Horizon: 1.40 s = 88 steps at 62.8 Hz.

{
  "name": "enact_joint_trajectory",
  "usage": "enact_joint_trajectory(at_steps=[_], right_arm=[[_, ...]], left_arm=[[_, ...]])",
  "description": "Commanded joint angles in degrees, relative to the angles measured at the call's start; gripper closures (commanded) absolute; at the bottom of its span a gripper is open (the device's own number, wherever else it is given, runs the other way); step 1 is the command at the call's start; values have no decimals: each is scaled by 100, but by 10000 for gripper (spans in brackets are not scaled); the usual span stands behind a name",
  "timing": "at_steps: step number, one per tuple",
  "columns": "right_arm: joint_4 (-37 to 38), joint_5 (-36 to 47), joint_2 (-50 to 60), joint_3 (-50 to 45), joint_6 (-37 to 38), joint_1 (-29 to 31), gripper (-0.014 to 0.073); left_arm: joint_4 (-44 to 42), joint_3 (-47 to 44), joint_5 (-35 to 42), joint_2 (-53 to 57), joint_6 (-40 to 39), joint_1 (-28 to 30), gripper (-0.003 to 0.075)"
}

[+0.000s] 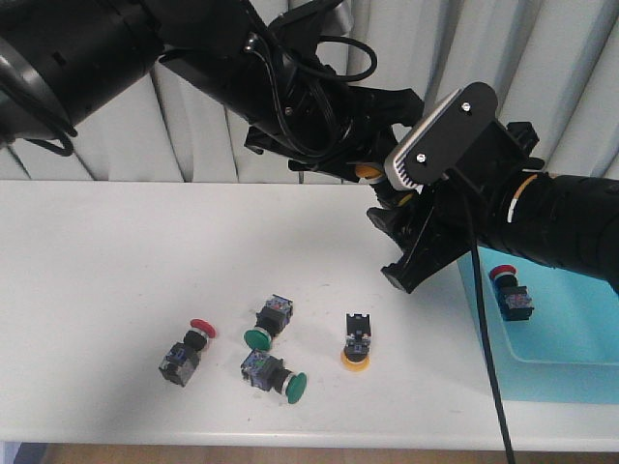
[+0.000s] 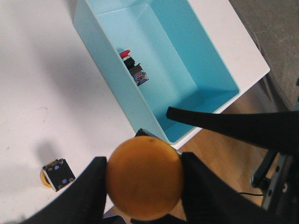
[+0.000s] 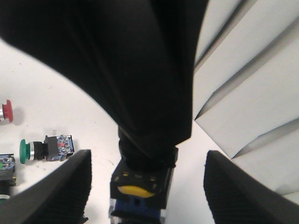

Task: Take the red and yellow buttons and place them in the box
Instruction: 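Grasp the yellow button with the right gripper, release the left gripper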

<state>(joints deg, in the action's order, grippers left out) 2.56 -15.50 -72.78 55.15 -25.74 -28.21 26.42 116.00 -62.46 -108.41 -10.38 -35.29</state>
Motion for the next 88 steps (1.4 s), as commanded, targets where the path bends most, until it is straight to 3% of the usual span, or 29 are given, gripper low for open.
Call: enact_joint_trajectory(at_steps=[1, 32, 54, 64, 76, 88], right_arm=[[70, 215, 3, 139, 53, 9, 96], [143, 343, -30, 139, 53, 9, 253], [143, 404, -30, 139, 70, 9, 552], [144, 417, -30, 139, 70, 9, 602], [150, 517, -30, 139, 70, 9, 600], [176, 536, -30, 139, 70, 9, 598]], left_arm=[[588, 153, 194, 532, 9, -69, 682], [718, 153, 133, 595, 4, -69, 675], [666, 153, 122, 595, 133, -69, 672], [639, 153, 109, 589, 411, -69, 664], [281, 153, 82, 589, 637, -69, 588], [-182, 153, 7, 589, 650, -69, 414]])
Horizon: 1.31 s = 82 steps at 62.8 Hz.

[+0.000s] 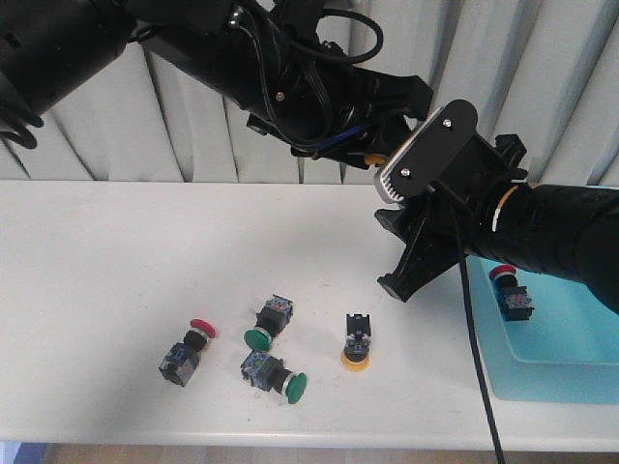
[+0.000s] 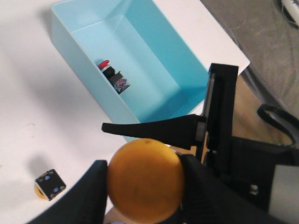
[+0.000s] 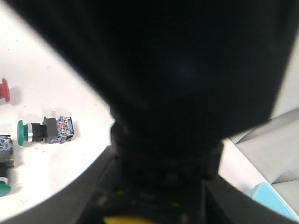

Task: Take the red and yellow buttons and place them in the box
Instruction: 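Grasp the yellow button with the right gripper, release the left gripper, then lower the yellow button into the box with the right gripper and release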

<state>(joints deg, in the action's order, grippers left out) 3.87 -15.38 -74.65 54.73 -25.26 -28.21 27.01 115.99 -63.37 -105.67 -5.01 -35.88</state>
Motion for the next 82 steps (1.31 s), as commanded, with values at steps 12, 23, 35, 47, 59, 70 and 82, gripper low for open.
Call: enact_joint_trajectory(at_steps=[12, 23, 35, 47, 59, 70, 82], right_arm=[[131, 524, 158, 180, 22, 9, 596], [167, 552, 158, 180, 181, 245, 594], [167, 556, 158, 180, 762, 970, 593], [167, 554, 174, 194, 992, 1664, 589], [167, 581, 174, 194, 1427, 2298, 584], [167, 690, 113, 194, 1852, 2931, 580], [164, 629, -429, 194, 2274, 3520, 575]], left_arm=[[-275, 154, -15, 316, 113, -10, 257], [-275, 154, -121, 316, 113, -10, 233], [-280, 154, -228, 323, 141, -10, 235], [-485, 154, -241, 323, 721, -10, 248], [-2144, 154, -223, 379, 418, 8, 395], [-3984, 154, -236, 587, -192, 8, 641], [-4966, 154, -255, 860, -378, 60, 728]])
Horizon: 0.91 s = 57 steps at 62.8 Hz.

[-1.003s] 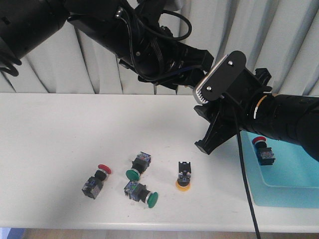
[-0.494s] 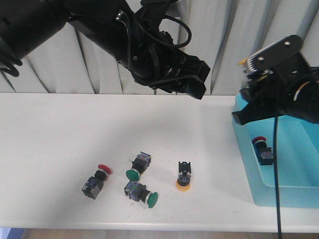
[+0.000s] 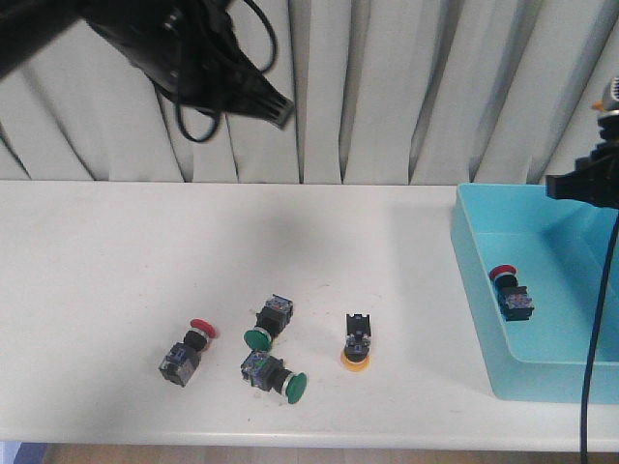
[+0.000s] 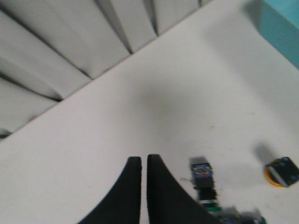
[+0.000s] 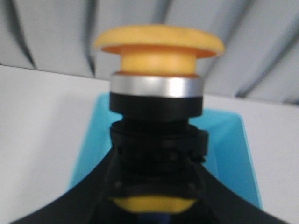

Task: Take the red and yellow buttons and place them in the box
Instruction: 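Lower the yellow button into the box with the right gripper and release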

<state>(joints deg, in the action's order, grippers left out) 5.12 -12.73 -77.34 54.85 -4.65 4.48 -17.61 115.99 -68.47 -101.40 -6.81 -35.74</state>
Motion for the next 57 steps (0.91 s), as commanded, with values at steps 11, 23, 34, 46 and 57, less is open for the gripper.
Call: enact_joint_trajectory(at_steps=[11, 23, 34, 46, 57], right_arm=[[8, 323, -942, 240, 293, 555, 566], [-97, -386, -1977, 938, 351, 623, 554], [-61, -1200, -2806, 1755, 351, 640, 541], [-92, -1935, -3513, 2355, 367, 677, 524], [-132, -2391, -3906, 2592, 369, 677, 485]], left_arm=[[-516, 154, 190, 637, -326, 297, 728], [-482, 154, 56, 743, -330, 440, 728], [-456, 154, 13, 756, -330, 439, 728], [-456, 154, -21, 756, -330, 439, 728], [-456, 154, -34, 756, -330, 439, 728]])
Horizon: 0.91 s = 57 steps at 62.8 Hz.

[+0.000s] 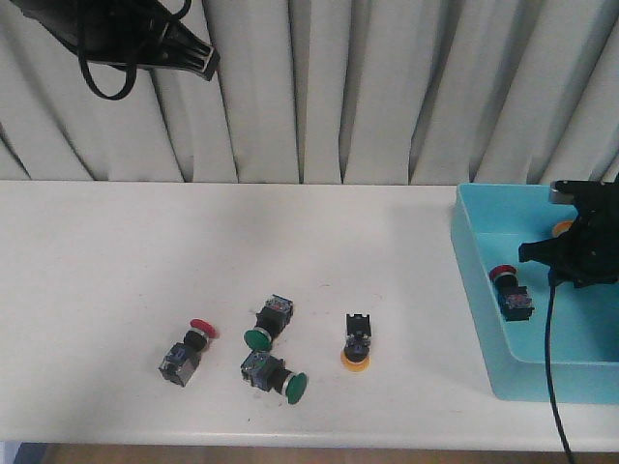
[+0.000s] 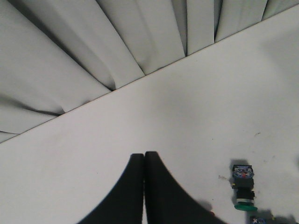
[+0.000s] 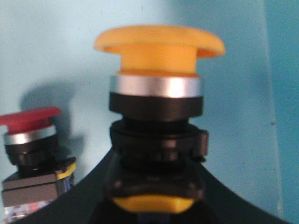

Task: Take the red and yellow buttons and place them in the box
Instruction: 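Lower the yellow button into the box with the right gripper and release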

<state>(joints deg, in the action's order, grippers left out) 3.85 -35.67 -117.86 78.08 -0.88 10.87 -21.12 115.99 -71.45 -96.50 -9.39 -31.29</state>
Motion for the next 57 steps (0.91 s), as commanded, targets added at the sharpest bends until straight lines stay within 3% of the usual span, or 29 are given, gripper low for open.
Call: enact_joint_trajectory(at_steps=[1, 10, 34, 47, 57], right_arm=[[-4, -121, 121, 277, -8, 38, 480], [16, -306, -62, 328, -8, 38, 399], [36, -325, -77, 328, -31, 38, 29], [-216, -243, 570, 328, -150, 38, 4], [-1109, -31, 1680, 328, -781, 32, 20]], left_arm=[[-106, 154, 259, 266, -73, -6, 728], [-106, 154, 233, 266, -73, -6, 728], [-106, 154, 191, 266, -73, -6, 728], [-117, 154, 198, 266, -73, -6, 728], [-110, 154, 303, 266, -73, -6, 728]])
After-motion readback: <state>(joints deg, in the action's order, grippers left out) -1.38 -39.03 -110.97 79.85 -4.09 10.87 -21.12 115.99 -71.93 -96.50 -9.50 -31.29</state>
